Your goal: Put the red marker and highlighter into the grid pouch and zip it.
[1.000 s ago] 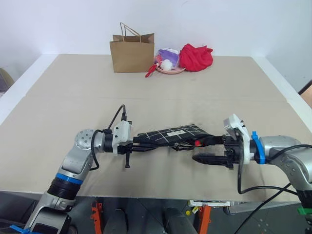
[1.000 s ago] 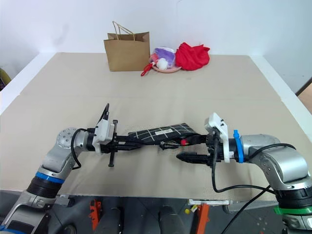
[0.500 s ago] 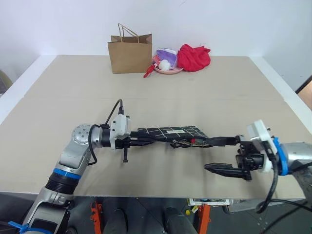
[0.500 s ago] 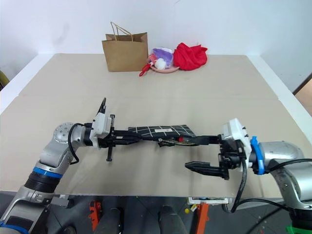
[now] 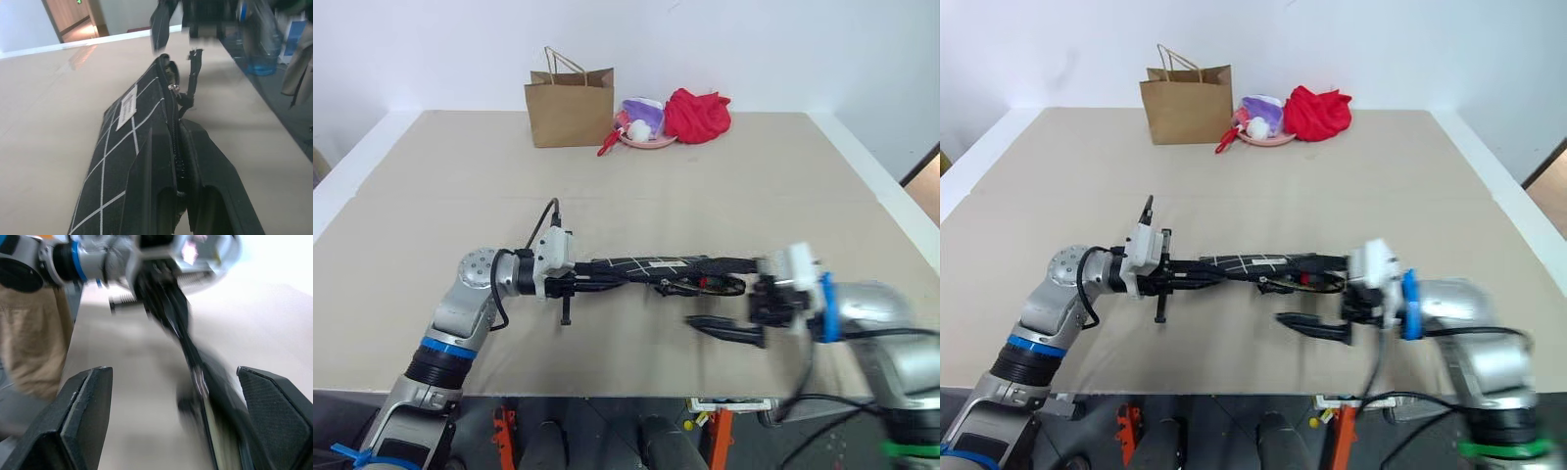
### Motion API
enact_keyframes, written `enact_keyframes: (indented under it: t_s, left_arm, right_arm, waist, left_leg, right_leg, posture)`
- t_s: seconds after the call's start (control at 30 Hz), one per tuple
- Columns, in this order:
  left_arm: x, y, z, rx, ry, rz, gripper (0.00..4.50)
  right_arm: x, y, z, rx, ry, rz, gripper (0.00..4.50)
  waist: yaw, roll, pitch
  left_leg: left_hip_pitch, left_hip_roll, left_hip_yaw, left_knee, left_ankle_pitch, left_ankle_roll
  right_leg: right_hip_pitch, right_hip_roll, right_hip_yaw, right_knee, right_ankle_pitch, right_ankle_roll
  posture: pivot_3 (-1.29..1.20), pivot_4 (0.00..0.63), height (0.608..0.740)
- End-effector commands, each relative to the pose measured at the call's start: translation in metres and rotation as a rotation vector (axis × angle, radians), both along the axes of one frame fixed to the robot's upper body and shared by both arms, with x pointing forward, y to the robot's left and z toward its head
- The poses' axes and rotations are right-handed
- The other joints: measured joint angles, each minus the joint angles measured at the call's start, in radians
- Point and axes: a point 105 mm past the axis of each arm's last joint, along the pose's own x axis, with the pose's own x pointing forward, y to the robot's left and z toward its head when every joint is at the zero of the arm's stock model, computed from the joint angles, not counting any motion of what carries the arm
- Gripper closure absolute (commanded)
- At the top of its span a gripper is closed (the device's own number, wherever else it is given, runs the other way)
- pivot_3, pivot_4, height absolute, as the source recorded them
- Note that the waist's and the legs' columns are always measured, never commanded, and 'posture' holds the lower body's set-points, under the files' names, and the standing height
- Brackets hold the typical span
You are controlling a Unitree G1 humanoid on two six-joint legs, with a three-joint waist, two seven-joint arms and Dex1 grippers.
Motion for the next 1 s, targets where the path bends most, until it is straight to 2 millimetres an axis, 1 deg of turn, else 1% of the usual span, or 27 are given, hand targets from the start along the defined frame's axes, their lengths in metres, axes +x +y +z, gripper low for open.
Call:
enact_keyframes:
  t_s: [0.03, 0.13, 0.4, 0.43, 0.5, 0.6, 0.73, 0.77, 1.0]
  left_arm:
    - [-0.0038, 0.0013, 0.0107, -0.02, -0.037, -0.005, 4.5]
    - [-0.0051, 0.0006, 0.0103, -0.022, -0.035, -0.005, 4.5]
    - [-0.0057, 0.0, 0.0101, -0.024, -0.032, -0.004, 4.5]
    - [-0.0053, 0.0003, 0.0102, -0.023, -0.033, -0.001, 4.5]
    - [-0.0049, 0.0006, 0.0102, -0.022, -0.034, 0.002, 4.5]
    - [-0.0051, 0.0009, 0.0095, -0.021, -0.033, 0.004, 4.5]
    - [-0.0047, 0.0016, 0.0089, -0.018, -0.032, 0.006, 4.5]
    - [-0.0042, 0.0019, 0.009, -0.017, -0.032, 0.008, 4.5]
    - [-0.0028, 0.0012, 0.0111, -0.021, -0.037, 0.009, 4.5]
  right_arm:
    - [0.0059, -0.0037, 0.0079, -0.015, -0.097, -0.03, 0.12]
    - [0.0065, -0.0034, 0.0064, -0.014, -0.108, -0.03, 0.12]
    - [0.0098, -0.0084, 0.0026, -0.01, -0.154, -0.031, 0.12]
    - [0.0087, -0.0089, 0.0016, -0.011, -0.162, -0.026, 0.49]
    - [0.0071, -0.0095, -0.0004, -0.013, -0.168, -0.018, 0.82]
    - [0.0052, -0.0095, -0.0003, -0.013, -0.194, -0.007, 2.36]
    - [0.0039, -0.0098, 0.0027, 0.002, -0.209, -0.001, 4.21]
    - [0.0037, -0.0103, 0.0027, -0.001, -0.211, 0.0, 4.4]
    - [0.0039, -0.0126, -0.0004, -0.016, -0.214, 0.005, 4.4]
  waist:
    - [0.008, -0.001, 0.0]
    - [0.015, -0.001, 0.0]
    - [0.016, -0.001, 0.0]
    - [0.016, -0.001, 0.0]
    - [0.016, -0.001, 0.0]
    - [0.016, -0.001, 0.0]
    - [0.016, -0.001, 0.0]
    - [0.016, -0.001, 0.0]
    - [0.016, -0.001, 0.0]
  left_leg:
    - [-0.001, 0.0, 0.0, 0.0, 0.0, 0.0]
    - [-0.002, 0.0, 0.0, 0.0, 0.0, -0.001]
    - [-0.001, 0.0, -0.001, -0.001, 0.0, -0.001]
    - [-0.001, 0.0, -0.001, -0.001, 0.0, -0.001]
    - [-0.001, 0.0, -0.001, -0.001, 0.0, -0.001]
    - [-0.001, 0.0, -0.001, -0.001, 0.0, -0.001]
    - [-0.001, 0.0, -0.001, -0.001, 0.0, -0.001]
    - [-0.001, 0.0, -0.001, -0.001, 0.0, -0.001]
    - [0.0, 0.0, -0.001, -0.001, 0.0, -0.001]
  right_leg:
    - [0.0, 0.0, 0.0, 0.0, 0.0, 0.001]
    - [0.0, -0.001, 0.0, -0.001, 0.0, 0.003]
    - [0.0, -0.001, -0.001, 0.0, 0.0, 0.002]
    - [0.0, -0.001, -0.001, 0.0, 0.0, 0.002]
    - [0.0, -0.001, -0.001, 0.0, 0.0, 0.002]
    - [0.0, -0.001, -0.001, 0.0, 0.0, 0.002]
    - [0.0, -0.001, -0.001, 0.0, 0.0, 0.002]
    - [0.0, -0.001, -0.001, 0.0, 0.0, 0.002]
    - [0.001, -0.001, -0.001, 0.0, 0.0, 0.002]
  posture:
    - [0.0, 0.15, 0.74]
    - [0.0, 0.15, 0.74]
    - [0.0, 0.15, 0.74]
    - [0.0, 0.15, 0.74]
    - [0.0, 0.15, 0.74]
    - [0.0, 0.15, 0.74]
    - [0.0, 0.15, 0.74]
    - [0.0, 0.15, 0.74]
    - [0.0, 0.15, 0.74]
